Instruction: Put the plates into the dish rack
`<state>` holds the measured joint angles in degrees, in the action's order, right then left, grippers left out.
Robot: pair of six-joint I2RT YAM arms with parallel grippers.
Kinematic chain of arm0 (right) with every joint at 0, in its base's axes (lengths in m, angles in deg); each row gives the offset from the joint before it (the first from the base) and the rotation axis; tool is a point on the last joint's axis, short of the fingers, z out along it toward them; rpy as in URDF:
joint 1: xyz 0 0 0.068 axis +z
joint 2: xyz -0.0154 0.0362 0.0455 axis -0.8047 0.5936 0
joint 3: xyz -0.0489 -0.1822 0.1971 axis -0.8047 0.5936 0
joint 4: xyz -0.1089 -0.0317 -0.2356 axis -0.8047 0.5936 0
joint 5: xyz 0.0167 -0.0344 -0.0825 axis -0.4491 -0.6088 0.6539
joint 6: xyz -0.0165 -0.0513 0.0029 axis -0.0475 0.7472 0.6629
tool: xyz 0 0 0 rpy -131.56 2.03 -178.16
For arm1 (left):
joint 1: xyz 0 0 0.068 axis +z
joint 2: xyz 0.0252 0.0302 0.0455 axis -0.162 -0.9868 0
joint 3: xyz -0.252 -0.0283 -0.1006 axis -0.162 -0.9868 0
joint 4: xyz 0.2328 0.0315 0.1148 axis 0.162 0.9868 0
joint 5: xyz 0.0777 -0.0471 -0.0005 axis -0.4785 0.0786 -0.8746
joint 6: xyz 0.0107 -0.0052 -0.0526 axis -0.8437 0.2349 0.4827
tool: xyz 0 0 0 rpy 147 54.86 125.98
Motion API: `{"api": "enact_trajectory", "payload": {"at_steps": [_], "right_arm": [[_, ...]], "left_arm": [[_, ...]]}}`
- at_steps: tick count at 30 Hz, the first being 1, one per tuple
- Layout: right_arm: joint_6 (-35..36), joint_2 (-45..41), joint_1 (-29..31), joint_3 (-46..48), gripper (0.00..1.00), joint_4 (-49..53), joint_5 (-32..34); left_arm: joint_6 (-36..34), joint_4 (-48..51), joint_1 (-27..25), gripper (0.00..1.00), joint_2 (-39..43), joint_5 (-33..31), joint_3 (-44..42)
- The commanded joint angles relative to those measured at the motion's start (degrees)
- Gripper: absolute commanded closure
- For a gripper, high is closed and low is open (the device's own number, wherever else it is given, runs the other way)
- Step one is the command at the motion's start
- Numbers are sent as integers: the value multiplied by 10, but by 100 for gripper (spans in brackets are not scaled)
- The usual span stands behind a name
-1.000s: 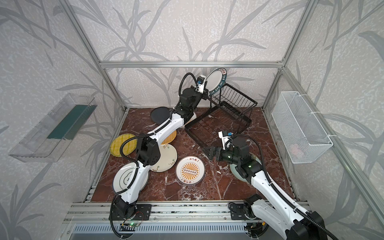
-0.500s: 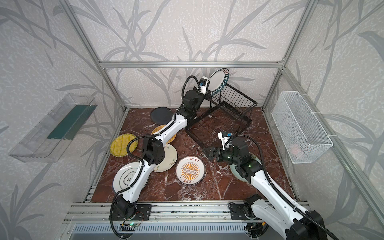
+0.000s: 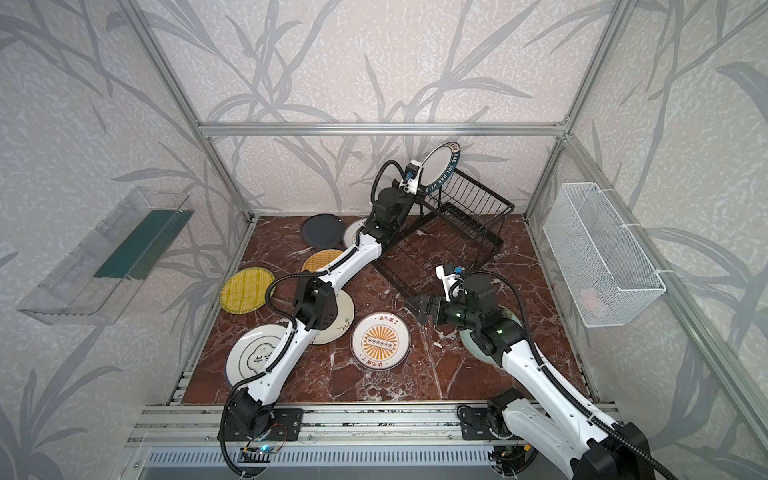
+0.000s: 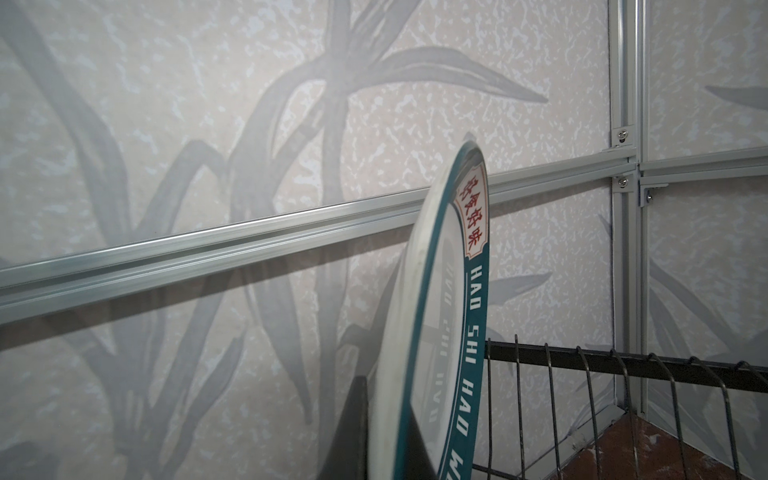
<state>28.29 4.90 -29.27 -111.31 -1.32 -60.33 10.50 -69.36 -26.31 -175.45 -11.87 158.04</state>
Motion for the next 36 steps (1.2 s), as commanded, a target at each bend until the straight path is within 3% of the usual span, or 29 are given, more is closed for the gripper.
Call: {"api": "enact_trajectory", "payload": {"at_steps": [1,9,12,23,25,32,36], "right_arm": [[1,1,2,-17,1,3,-6],[-3,-1,2,-17,1,8,-6],[-4,-2,2,-16,1,10,-6],[-7,-1,2,-15,1,13,-1],[-6,0,1,-15,1,13,-1],[11,3,2,-27,1,27,12],[28,3,-1,-38,1,50,33]], "left_arm": [[-19,-42,2,95,-4,-21,23],[-20,-45,2,92,-14,-20,38],[-19,-46,2,86,-19,-14,45],[-14,-56,2,84,-28,-10,49],[-14,-56,2,73,-27,-5,49],[-1,-85,0,59,22,1,-20],[-2,-114,-6,37,78,11,-97]]}}
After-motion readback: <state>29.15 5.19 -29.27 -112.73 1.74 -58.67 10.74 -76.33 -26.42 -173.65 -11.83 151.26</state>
